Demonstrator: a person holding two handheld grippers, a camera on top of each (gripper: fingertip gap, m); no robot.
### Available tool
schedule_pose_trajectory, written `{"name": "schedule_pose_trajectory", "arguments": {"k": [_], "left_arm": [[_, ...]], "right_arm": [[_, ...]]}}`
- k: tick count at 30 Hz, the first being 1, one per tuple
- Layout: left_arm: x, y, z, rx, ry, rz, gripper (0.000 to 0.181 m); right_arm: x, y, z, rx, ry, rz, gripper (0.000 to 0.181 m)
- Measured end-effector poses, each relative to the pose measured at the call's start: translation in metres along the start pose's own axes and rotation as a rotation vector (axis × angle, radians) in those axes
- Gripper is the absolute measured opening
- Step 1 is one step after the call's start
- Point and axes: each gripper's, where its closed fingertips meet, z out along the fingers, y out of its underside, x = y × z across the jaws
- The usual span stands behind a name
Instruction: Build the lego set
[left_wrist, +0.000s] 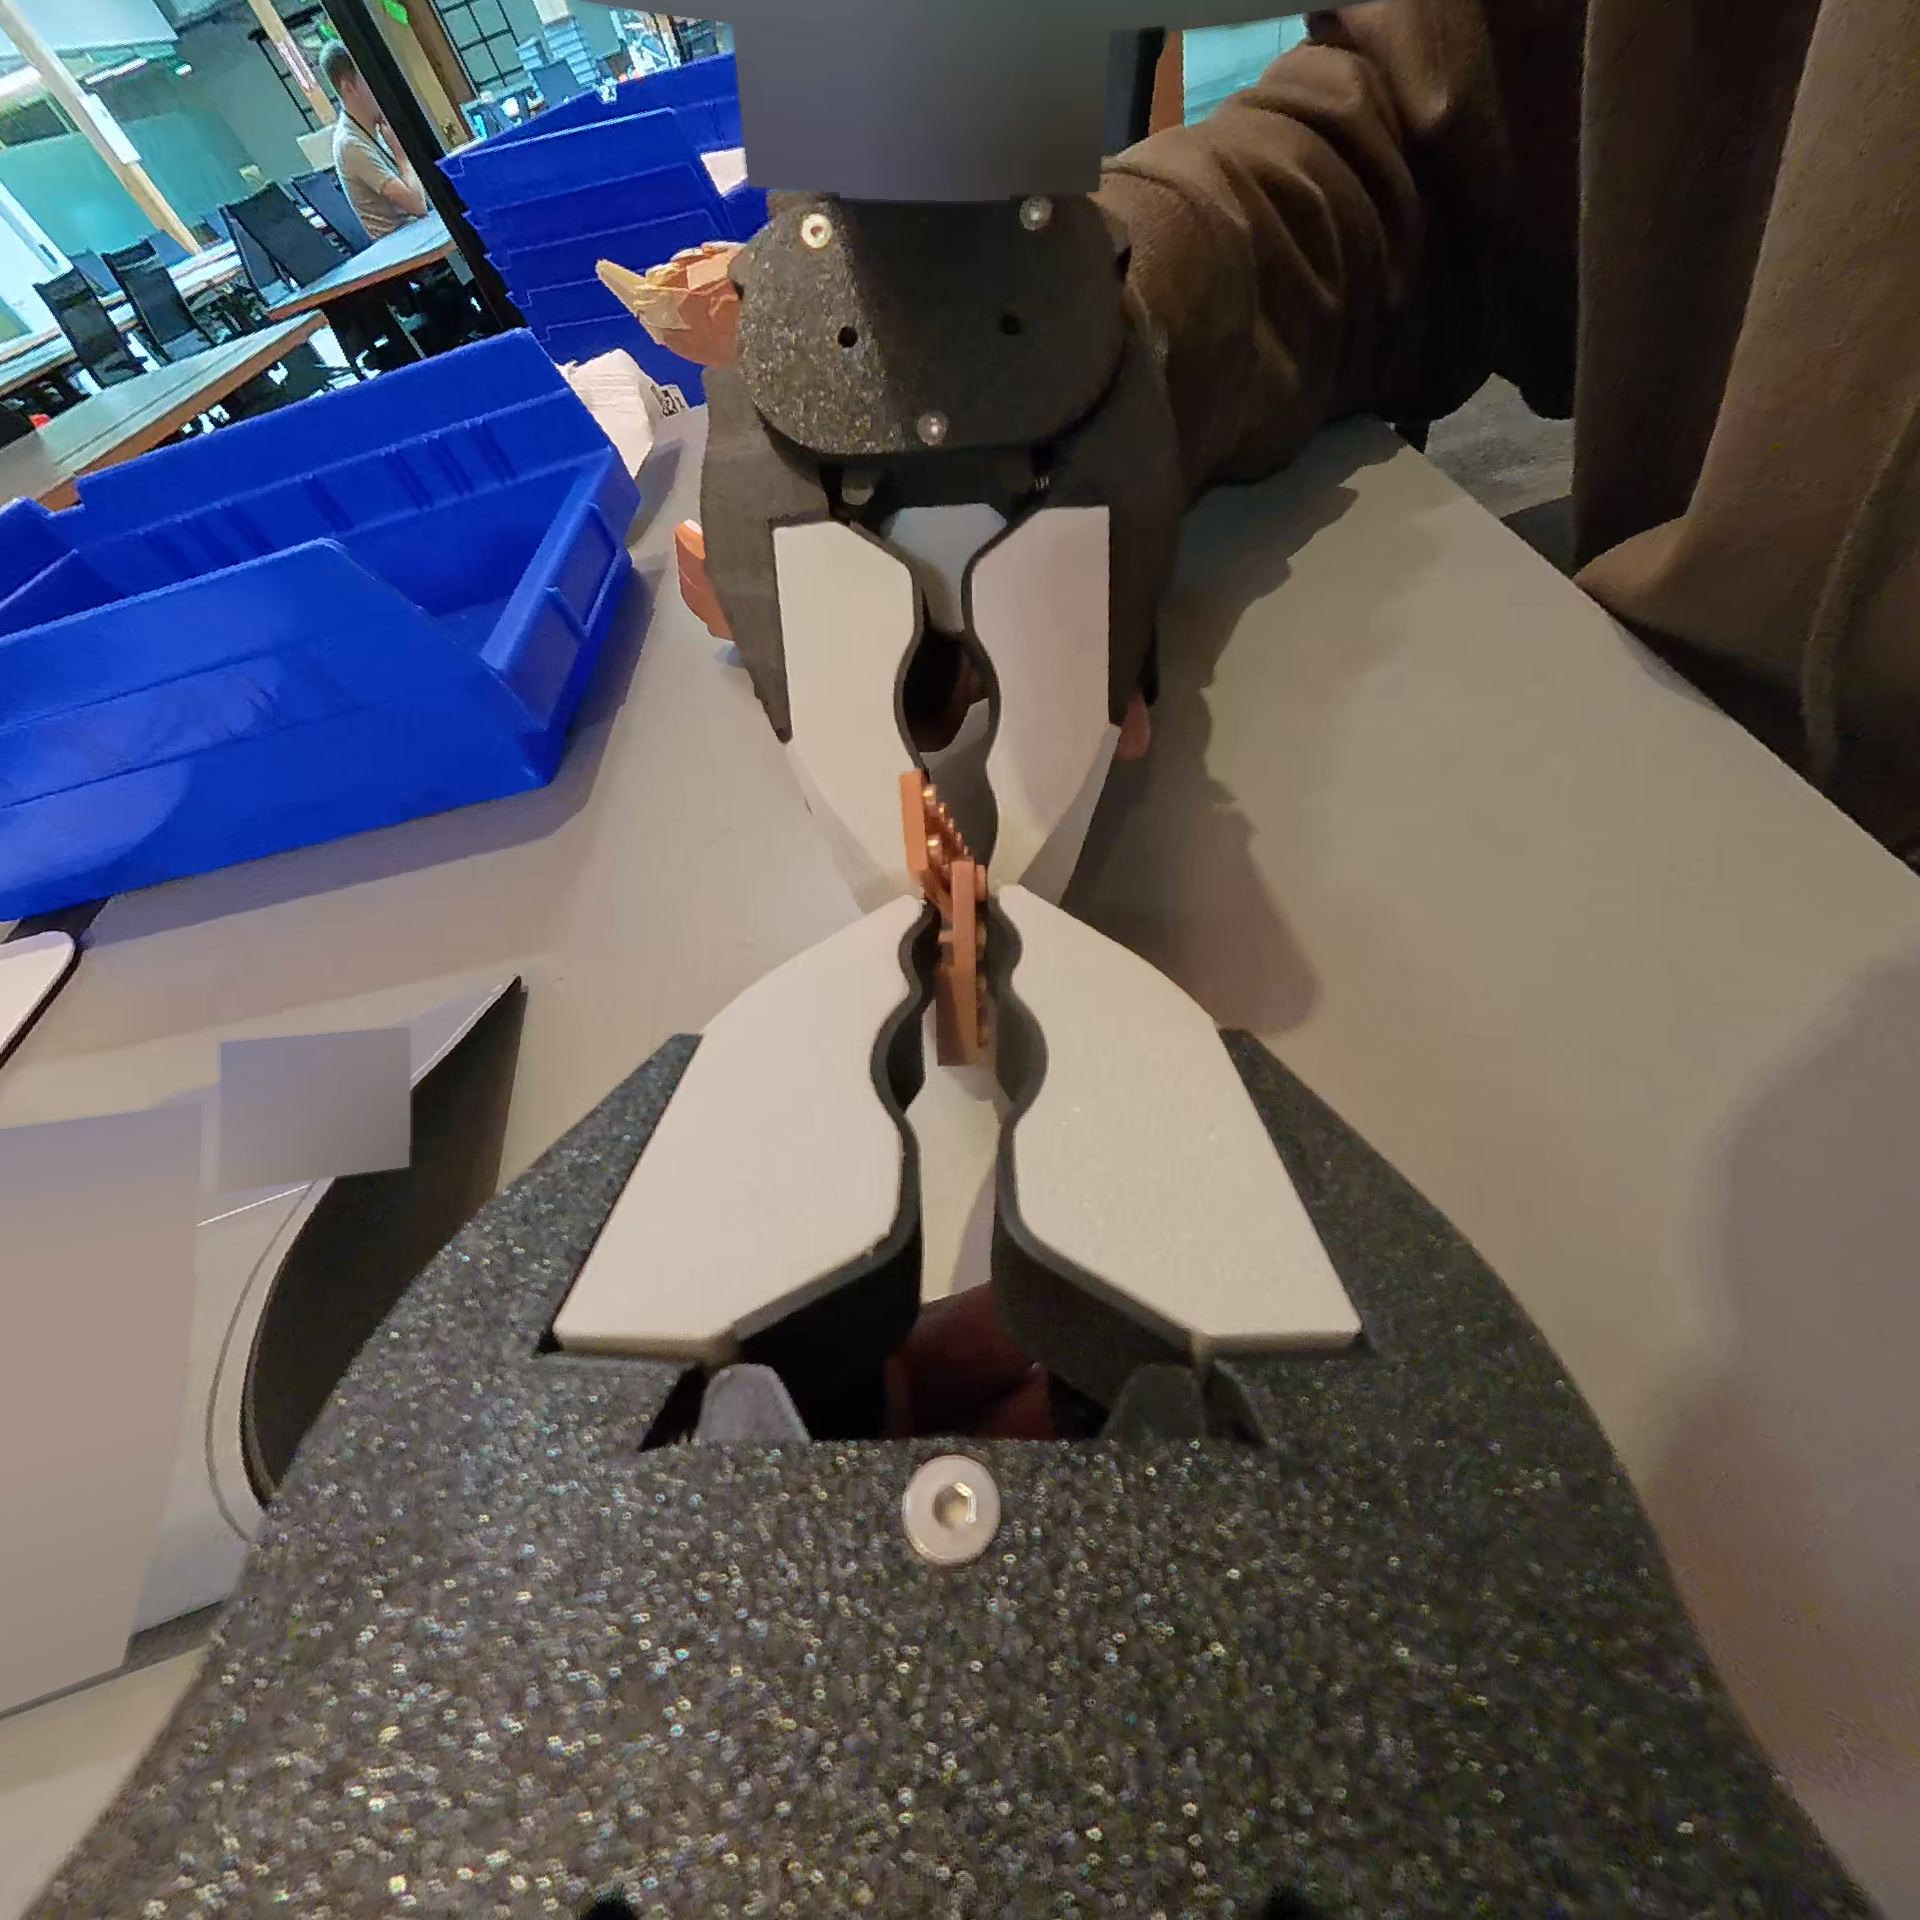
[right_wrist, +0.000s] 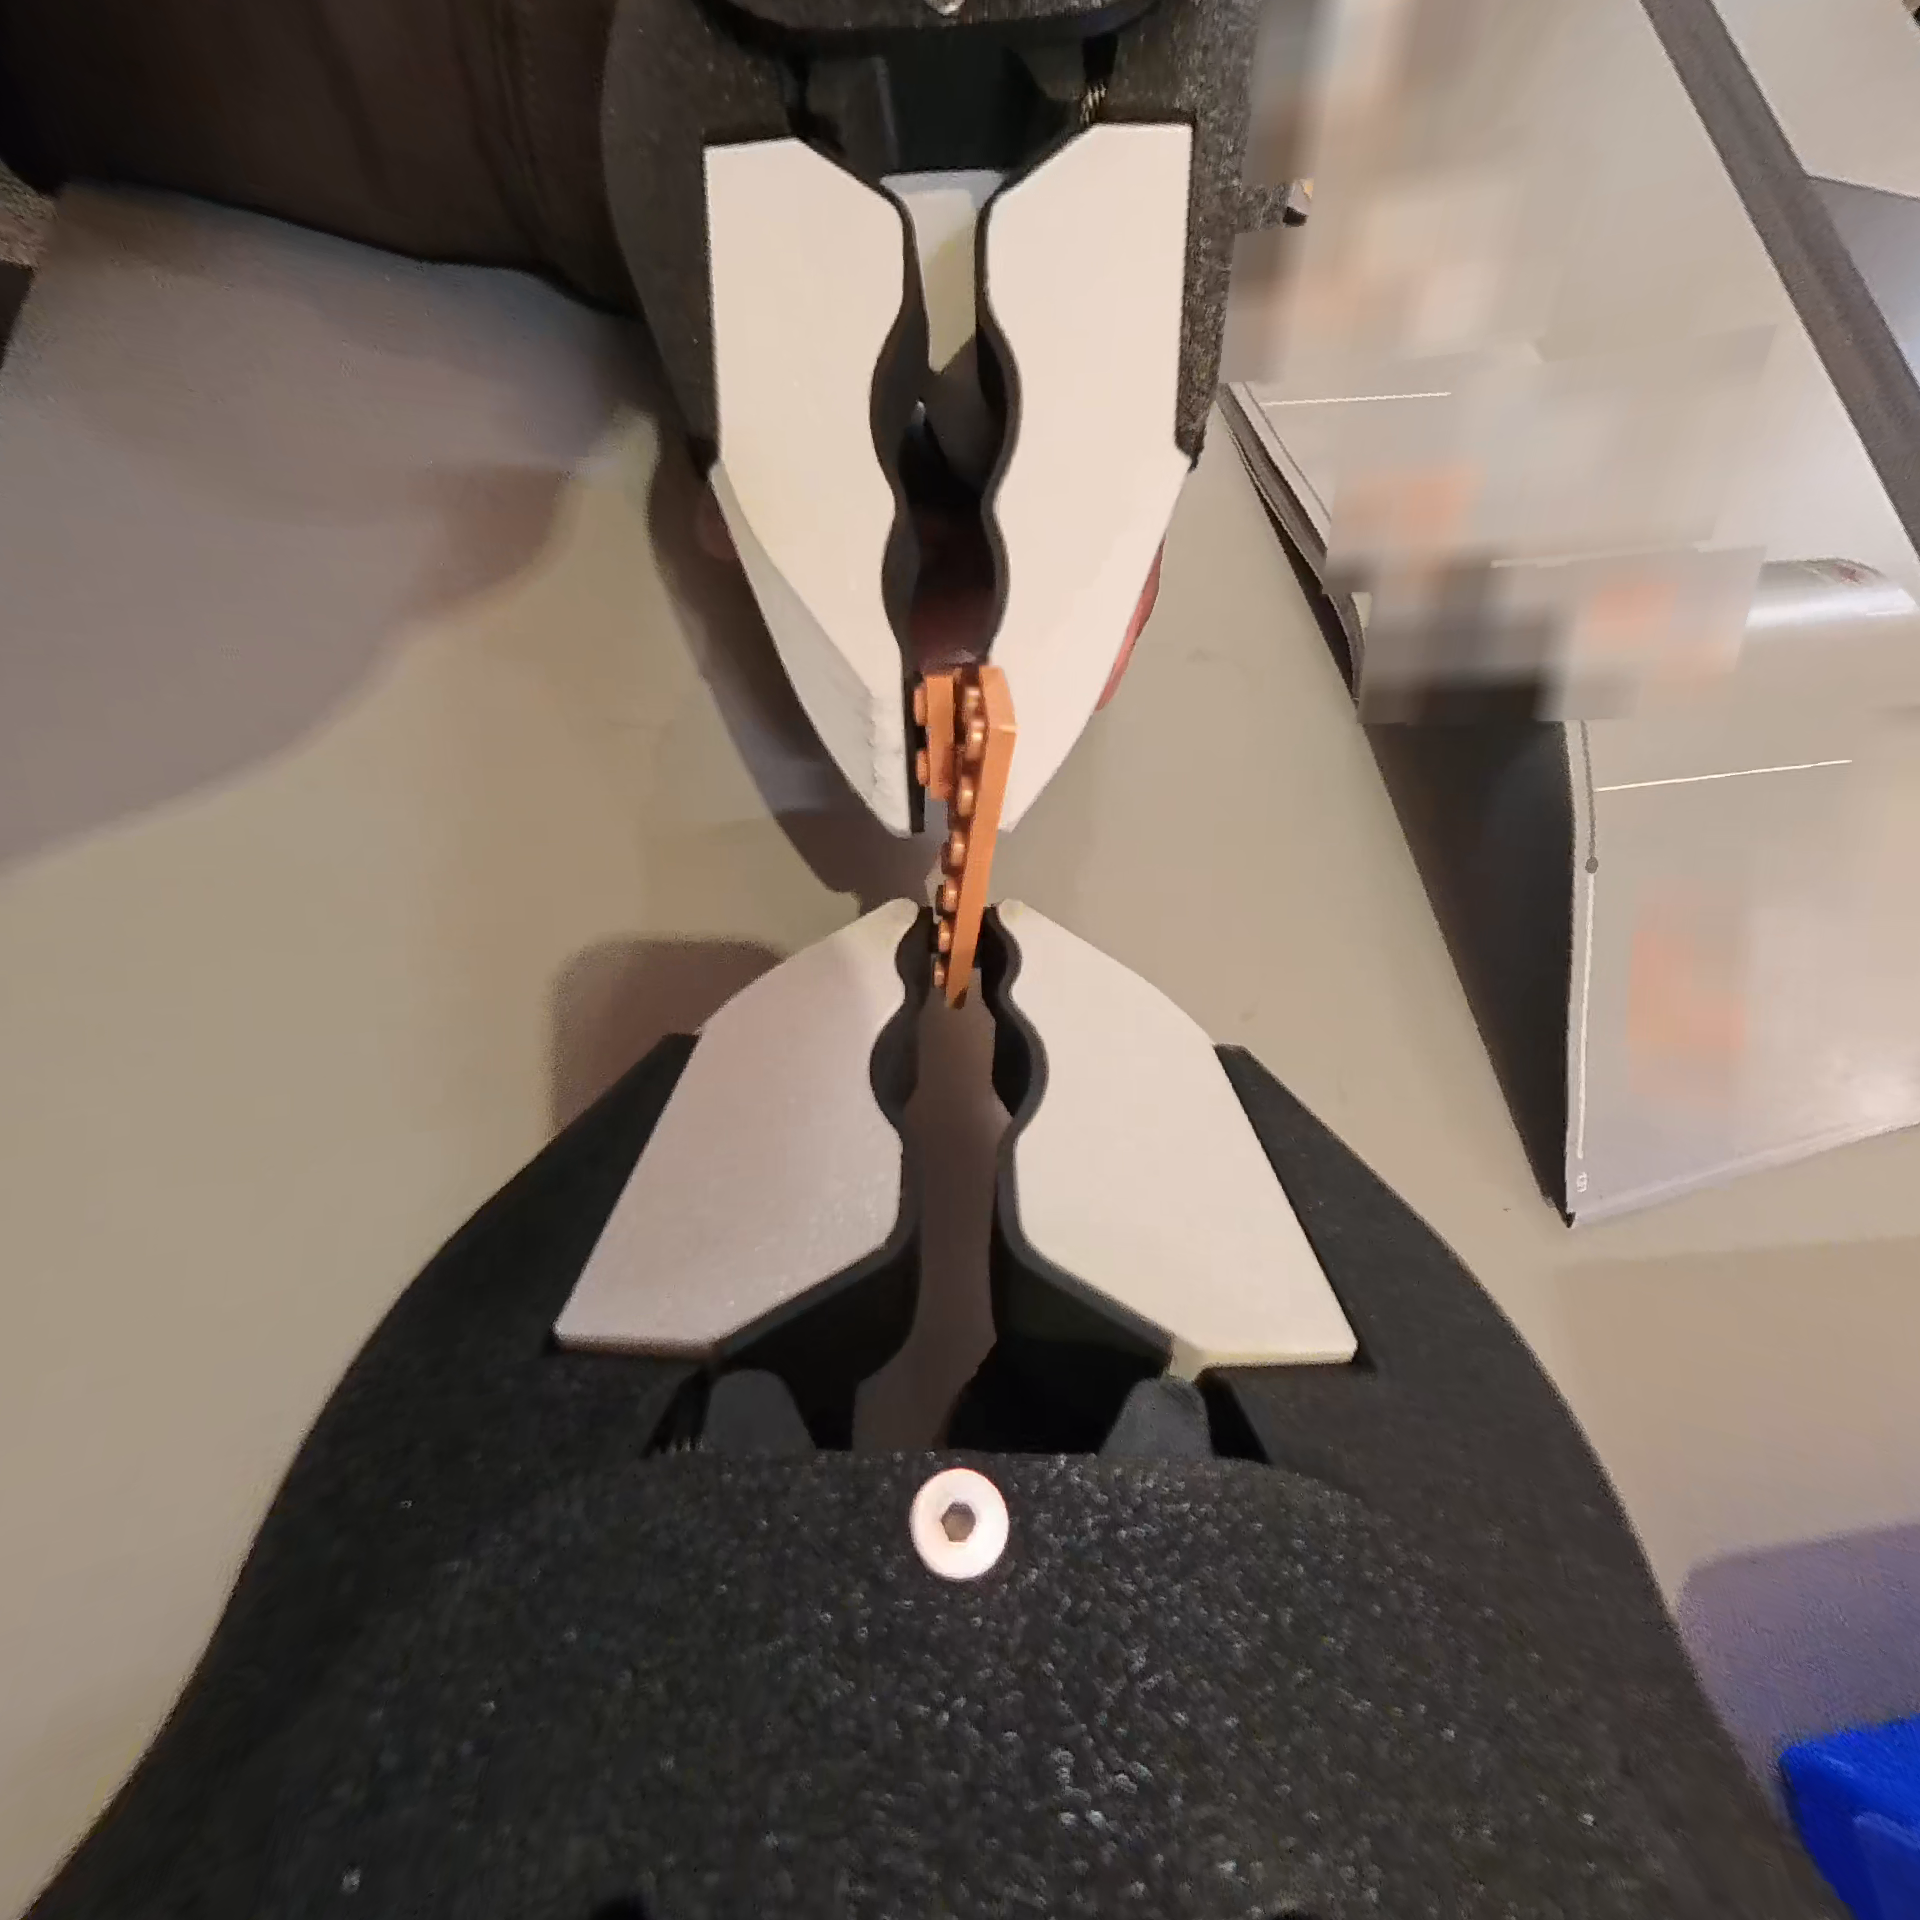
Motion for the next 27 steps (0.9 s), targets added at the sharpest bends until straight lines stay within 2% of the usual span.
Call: {"name": "schedule_pose_trajectory", "arguments": {"k": [17, 23, 27], "left_arm": [[0.0002, 0.0001, -0.0003, 0.0, -0.001, -0.003, 0.008], [-0.0016, -0.0012, 0.0007, 0.001, -0.03, 0.018, 0.008], [-0.0028, -0.0049, 0.0006, -0.003, -0.078, 0.102, 0.009]], "right_arm": [[0.0009, -0.001, 0.0039, 0.001, 0.056, -0.06, 0.008], [0.0051, -0.0018, 0.0016, 0.002, 0.141, -0.133, 0.008], [0.0092, -0.0047, -0.0017, 0.017, 0.22, -0.203, 0.008]]}}
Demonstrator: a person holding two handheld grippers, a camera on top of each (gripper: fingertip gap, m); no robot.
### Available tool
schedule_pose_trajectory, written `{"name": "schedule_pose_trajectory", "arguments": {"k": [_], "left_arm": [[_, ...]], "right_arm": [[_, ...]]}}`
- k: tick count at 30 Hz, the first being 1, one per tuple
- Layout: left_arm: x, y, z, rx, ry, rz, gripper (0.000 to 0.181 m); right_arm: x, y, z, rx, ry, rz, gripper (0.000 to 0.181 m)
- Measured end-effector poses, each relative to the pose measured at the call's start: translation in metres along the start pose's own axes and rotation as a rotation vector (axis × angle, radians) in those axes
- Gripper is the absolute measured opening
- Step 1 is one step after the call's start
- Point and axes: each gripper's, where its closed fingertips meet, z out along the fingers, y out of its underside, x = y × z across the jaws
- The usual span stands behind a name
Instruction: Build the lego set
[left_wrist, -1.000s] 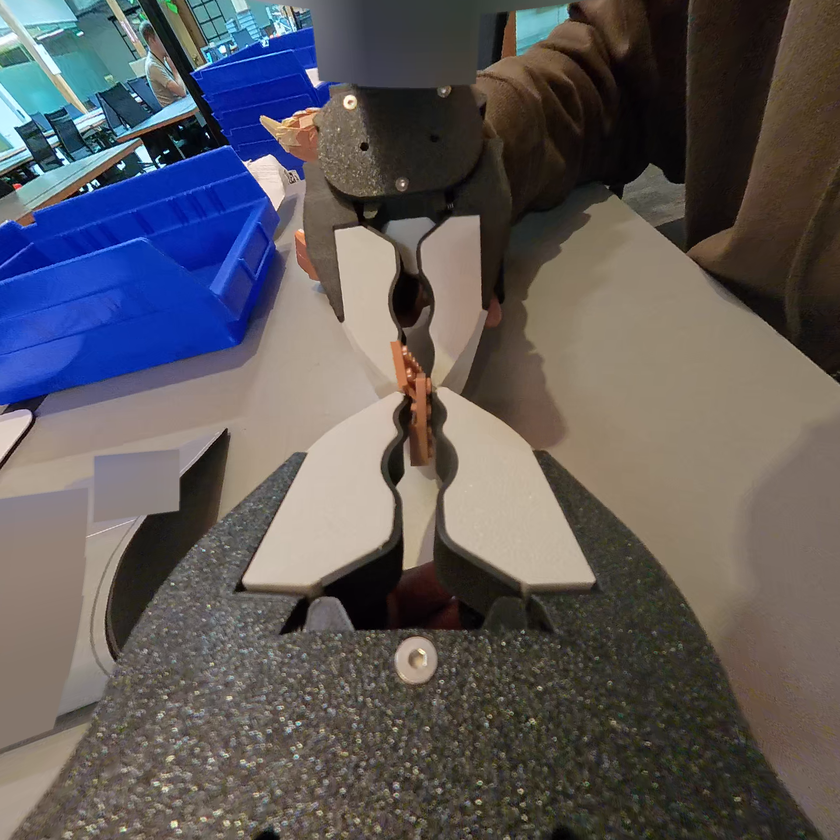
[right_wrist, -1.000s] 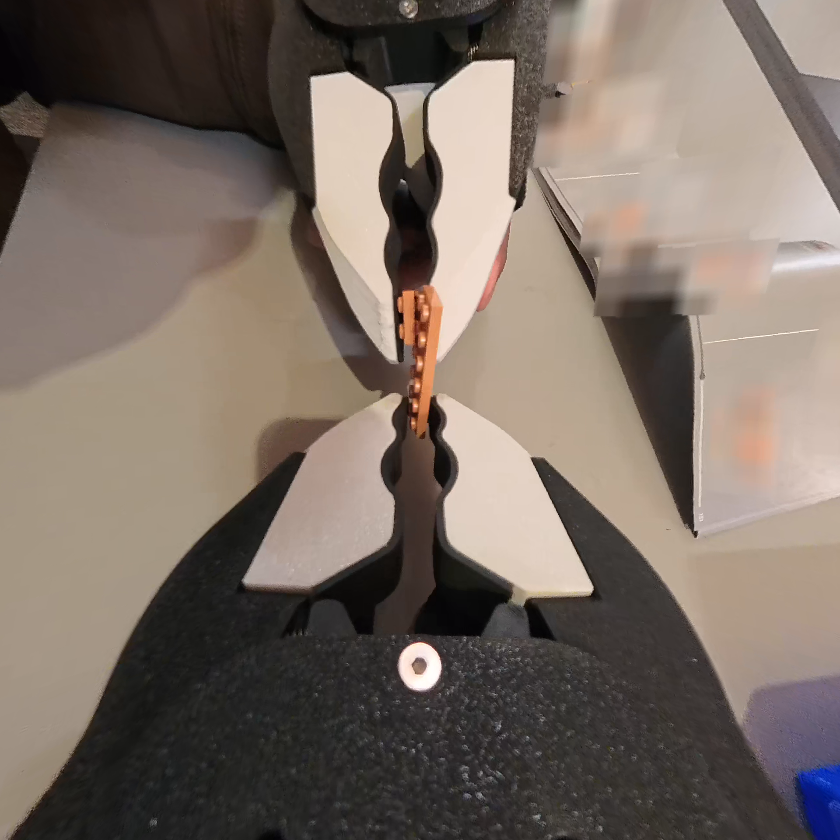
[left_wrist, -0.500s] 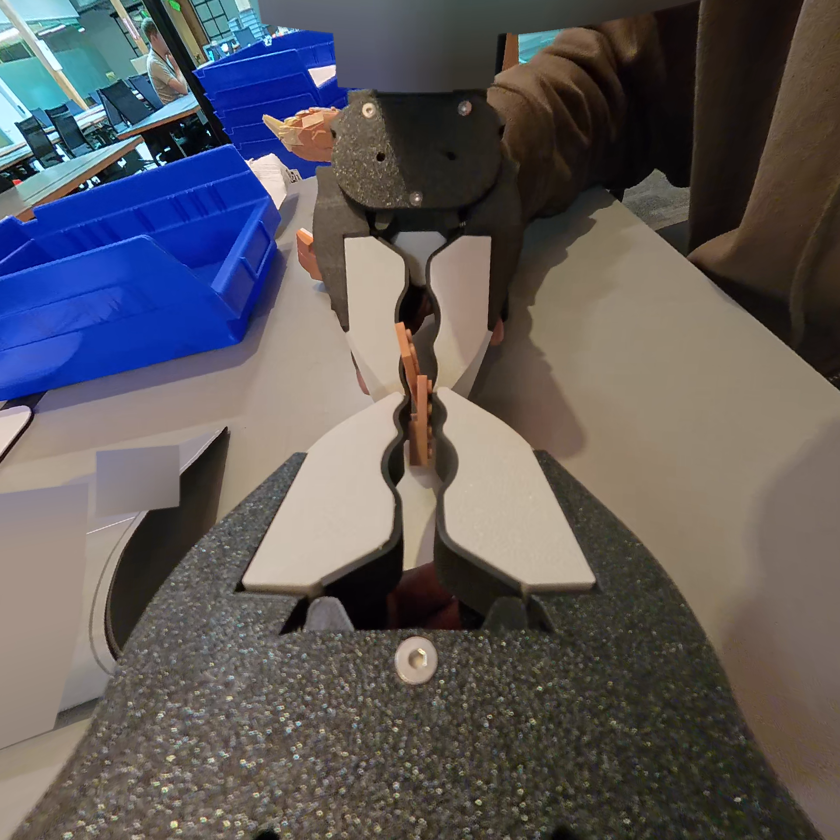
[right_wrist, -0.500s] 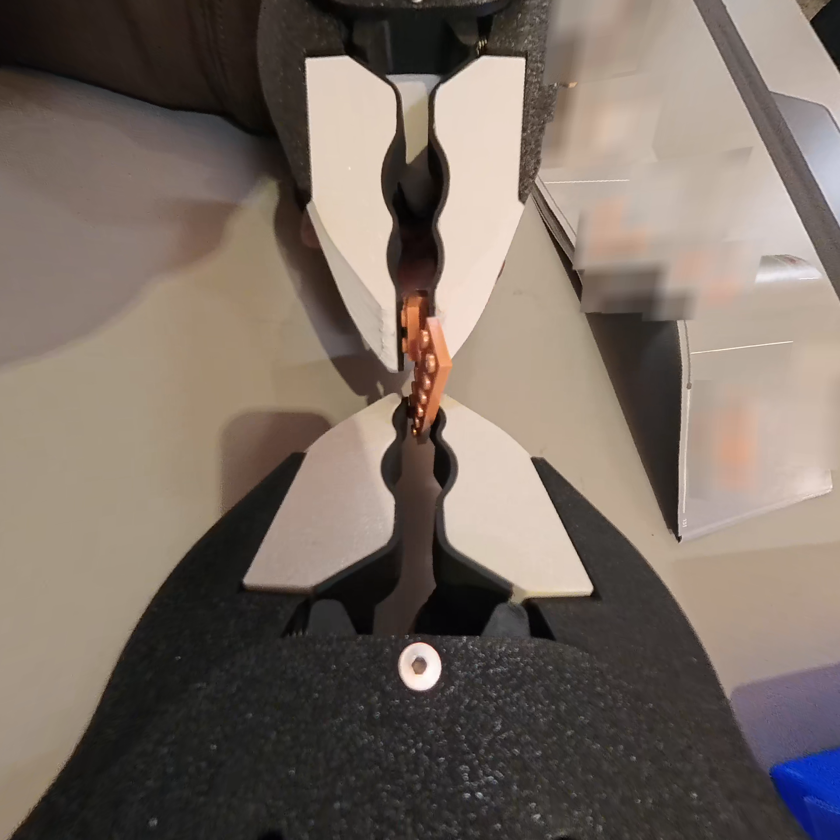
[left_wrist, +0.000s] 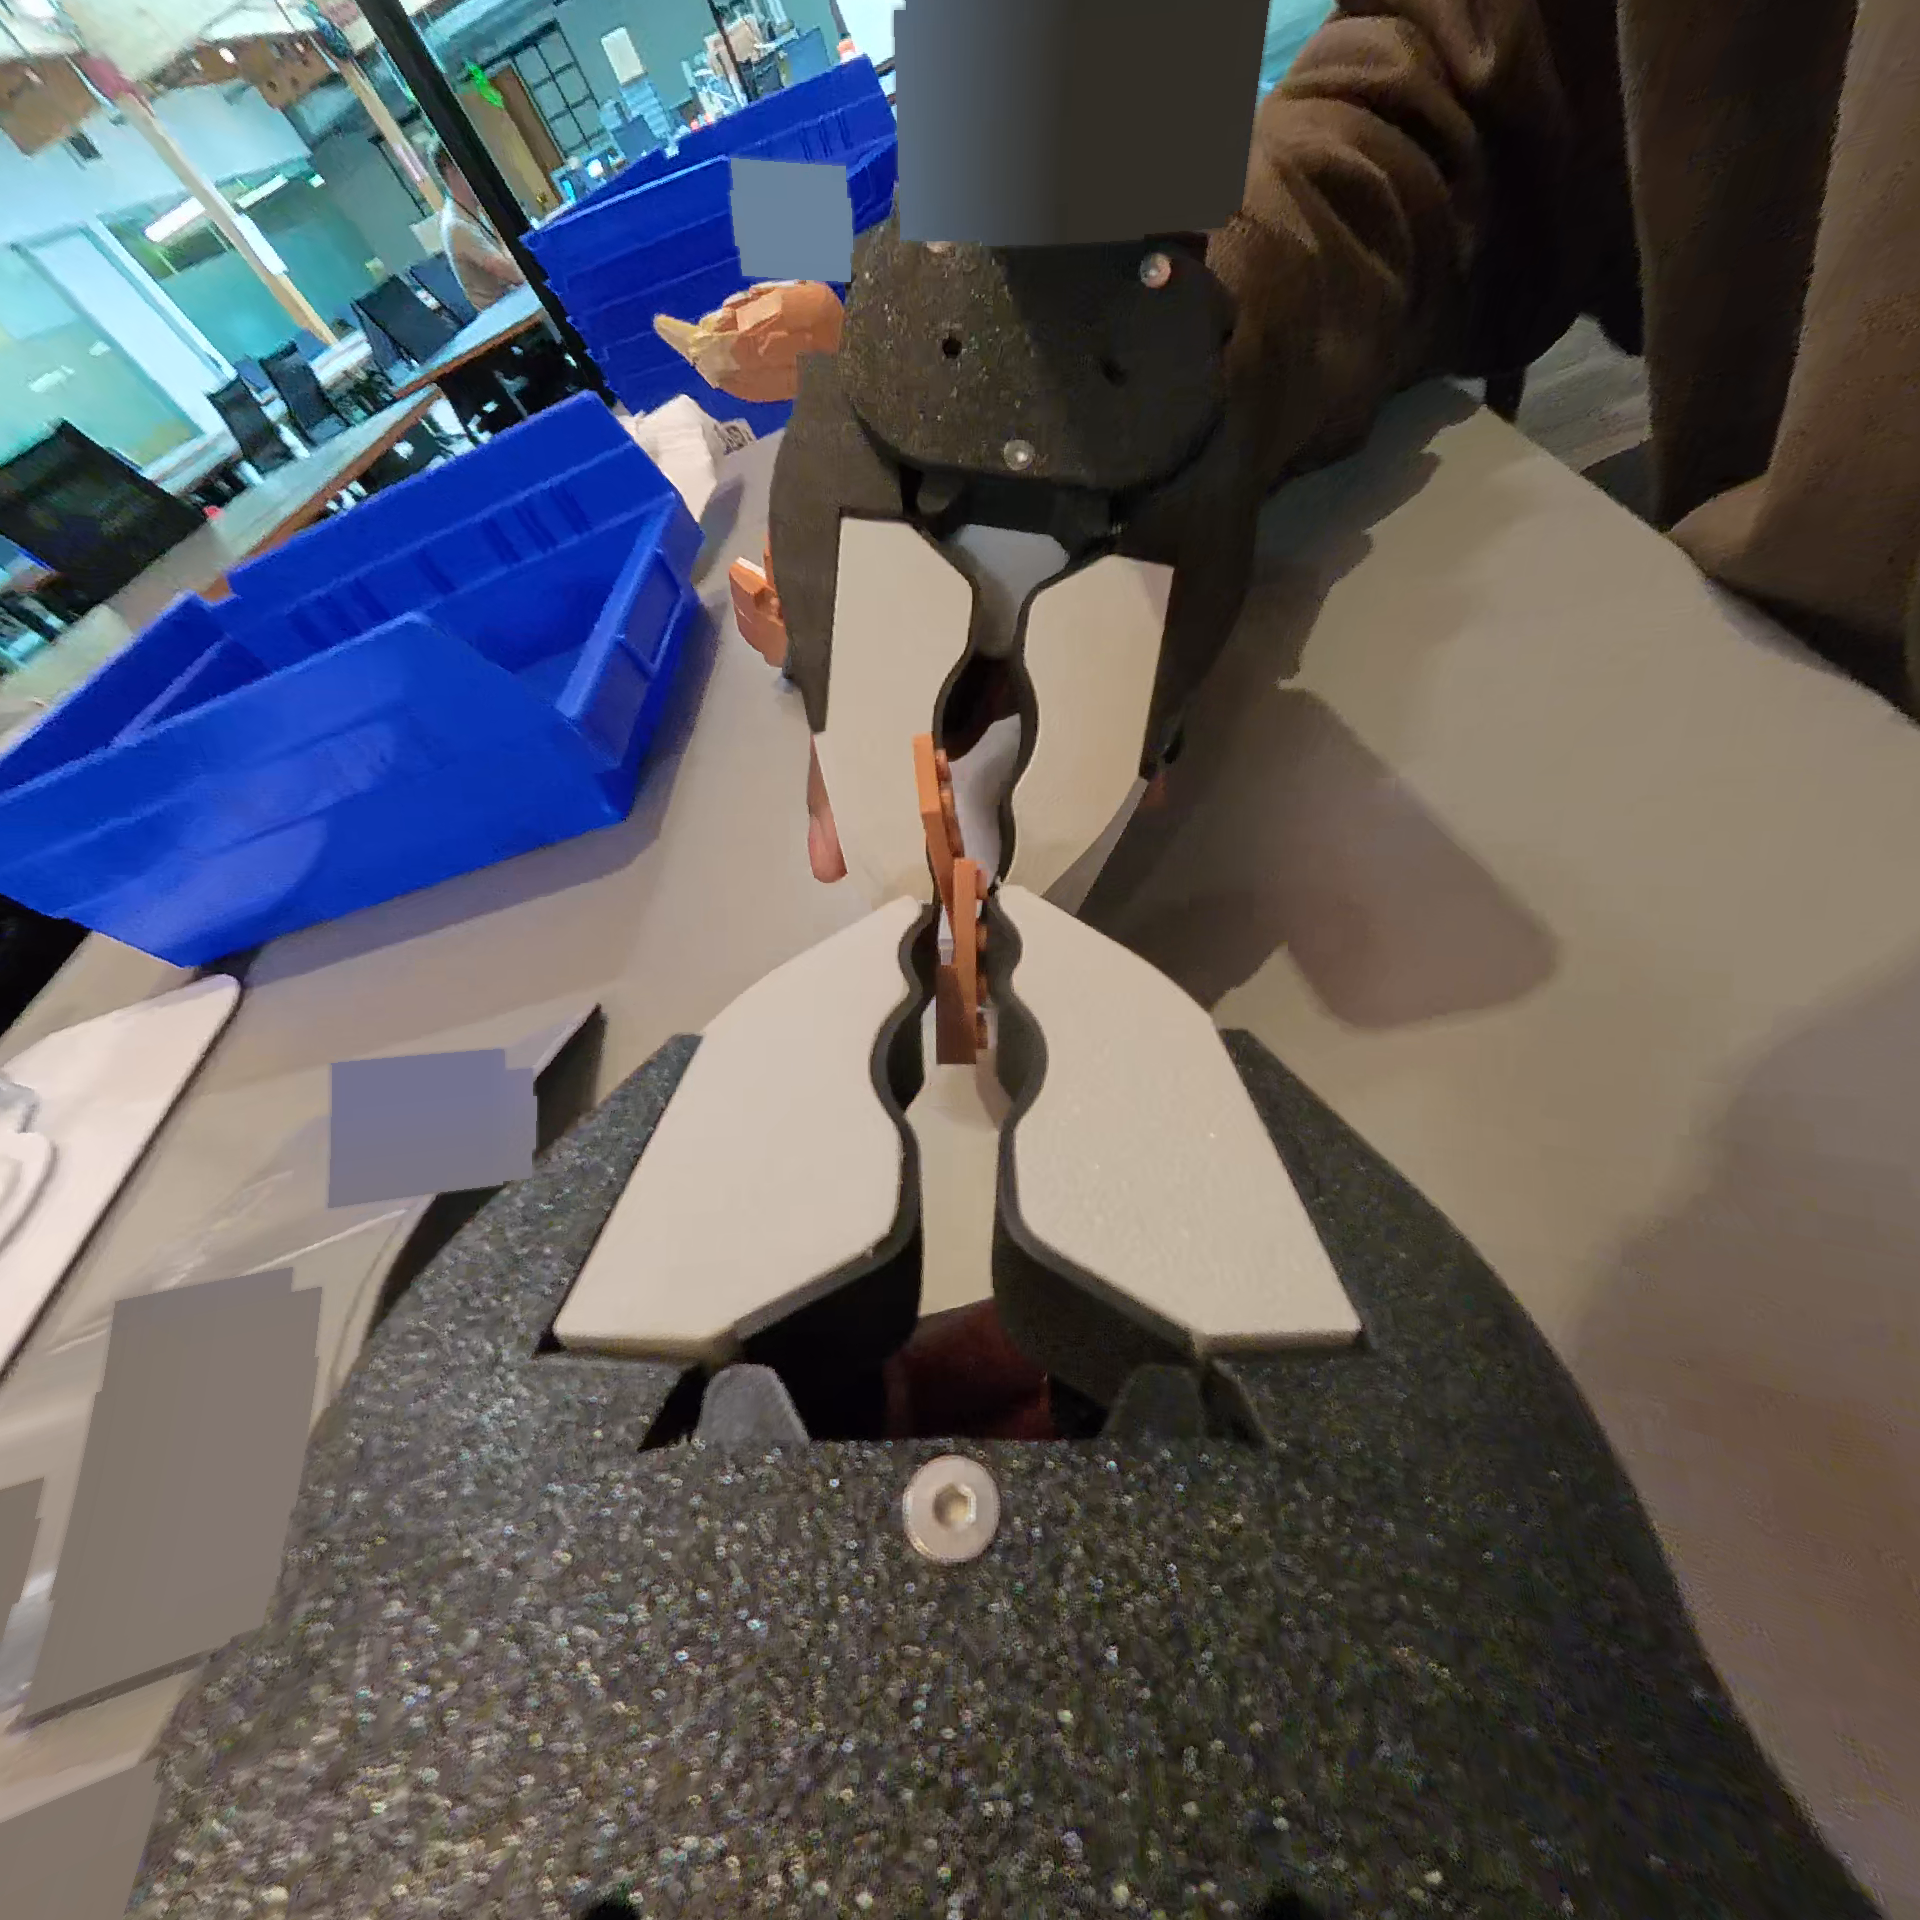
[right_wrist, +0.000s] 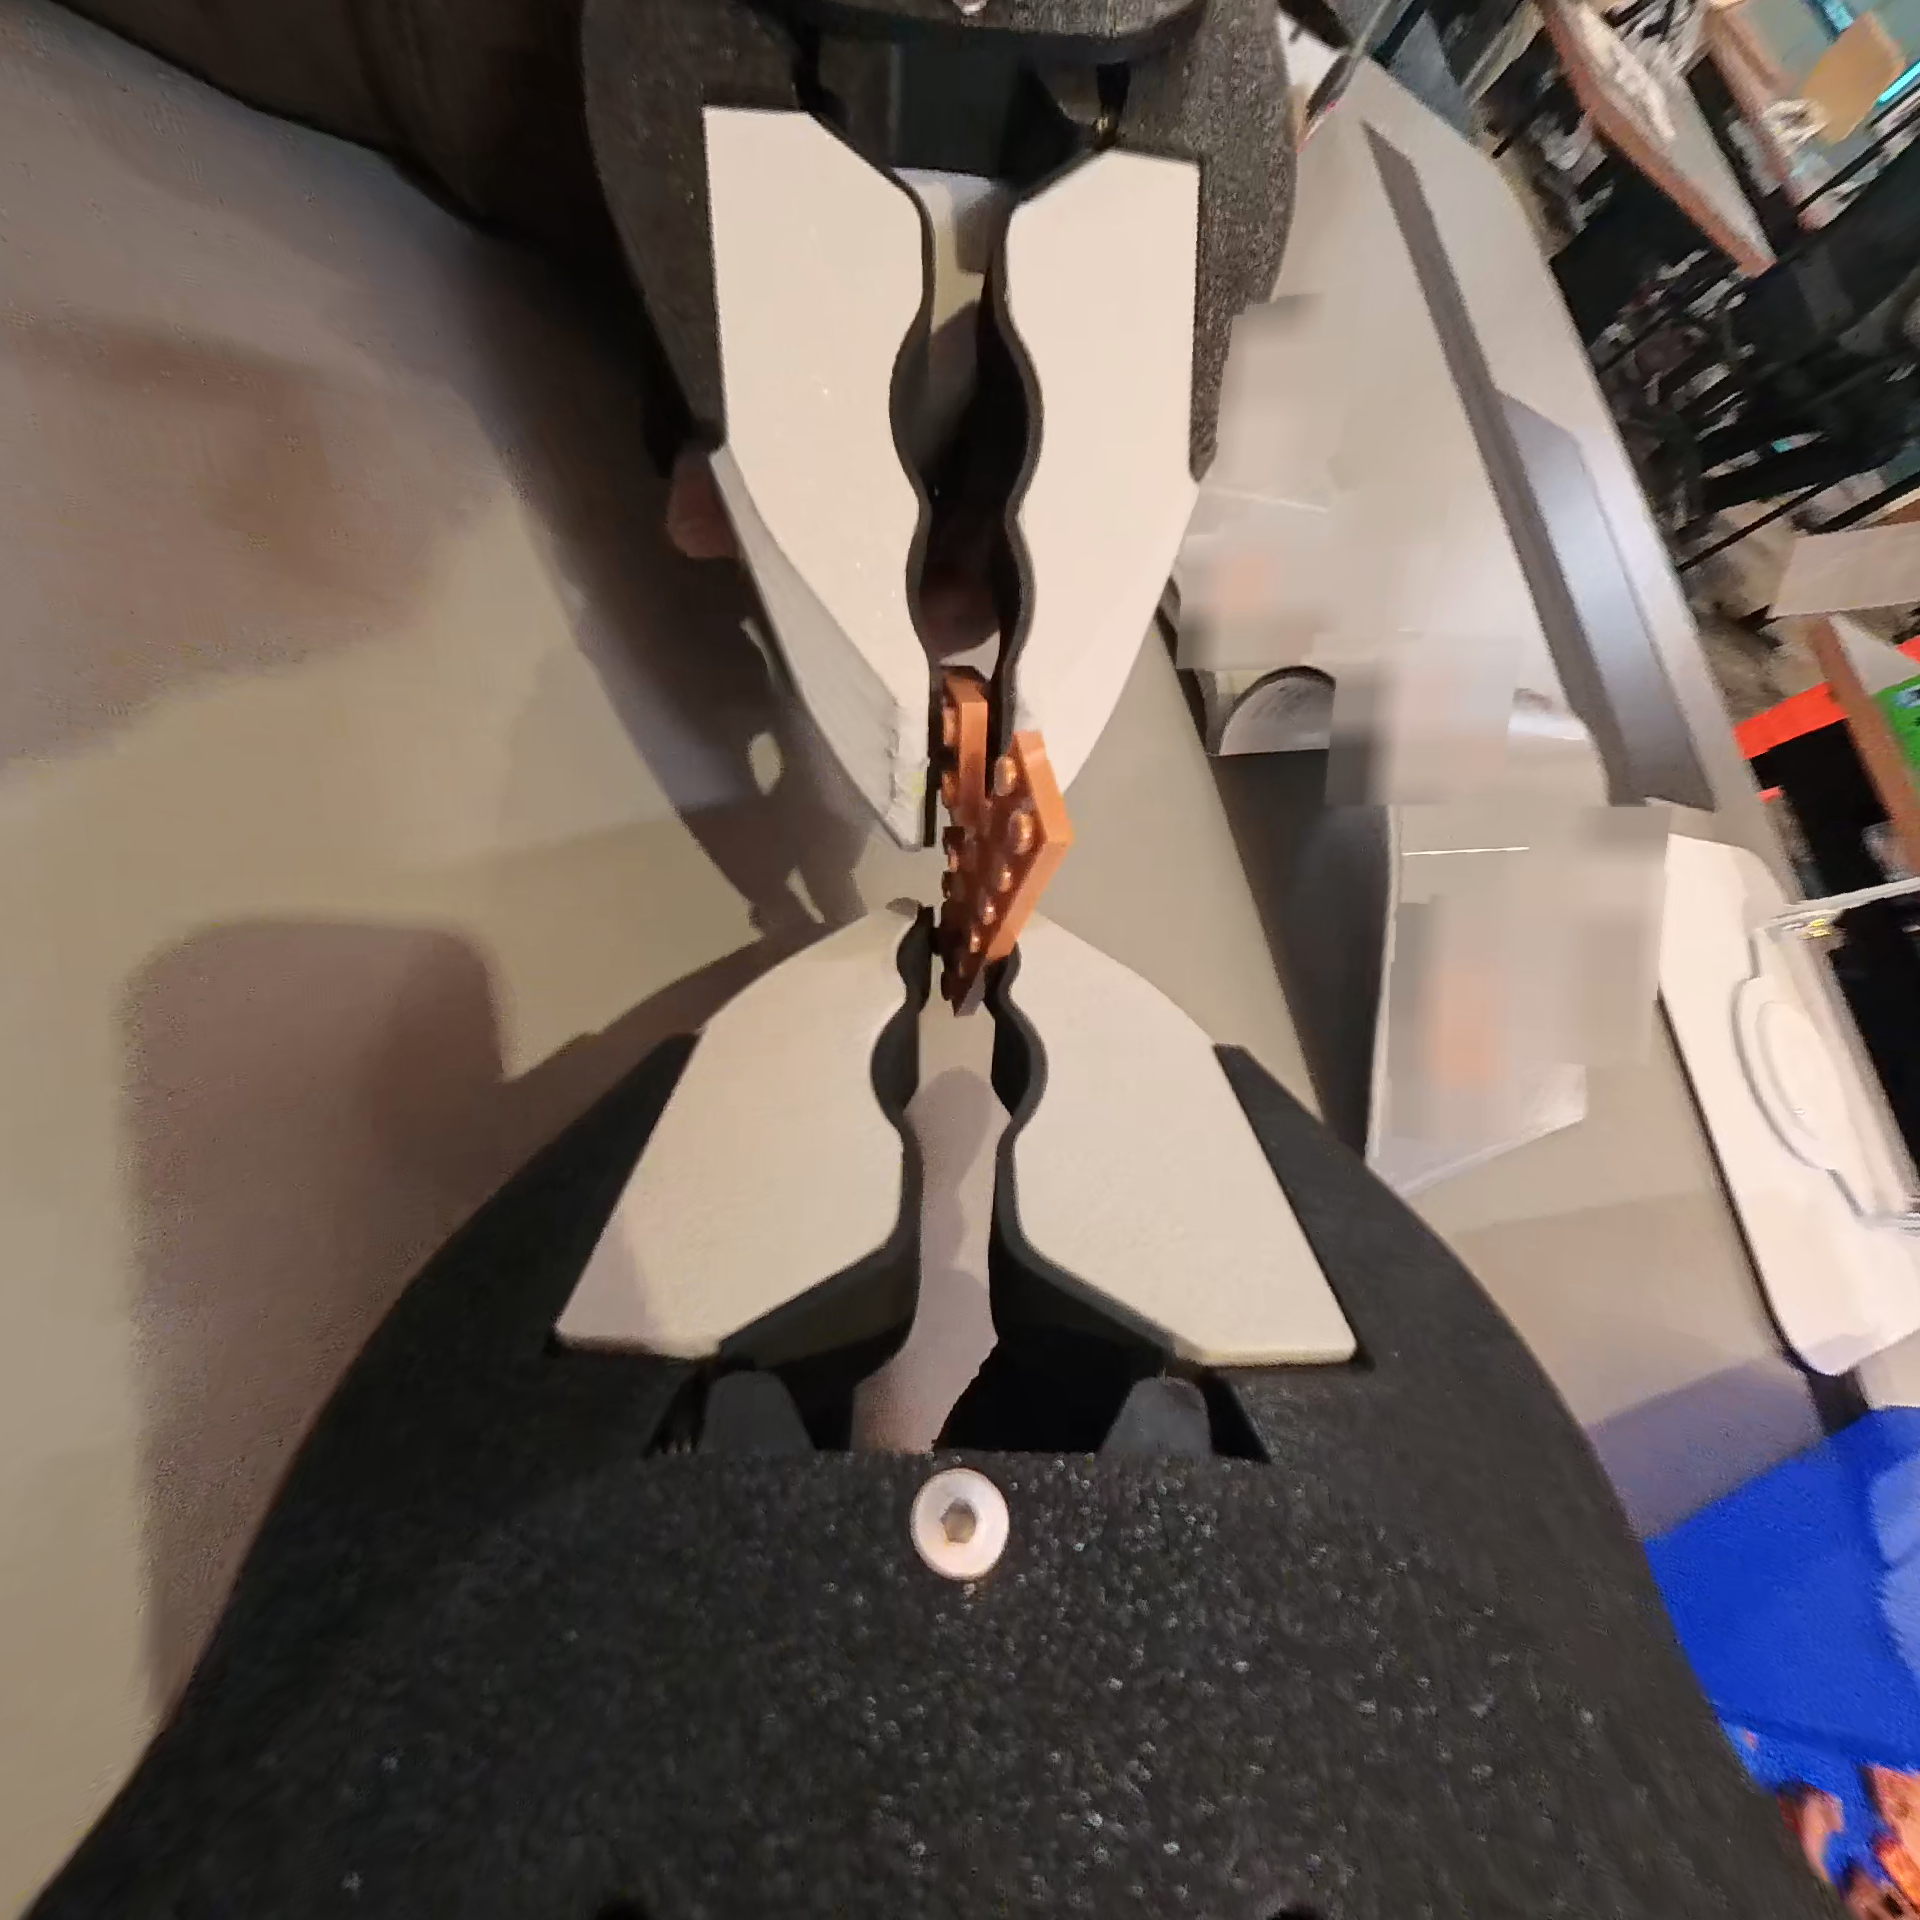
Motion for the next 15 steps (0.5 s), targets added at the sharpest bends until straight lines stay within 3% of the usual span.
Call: {"name": "schedule_pose_trajectory", "arguments": {"k": [15], "left_arm": [[-0.009, 0.008, 0.008, -0.148, -0.158, 0.207, 0.008]], "right_arm": [[0.016, 0.012, 0.002, -0.028, 0.217, -0.178, 0.008]]}}
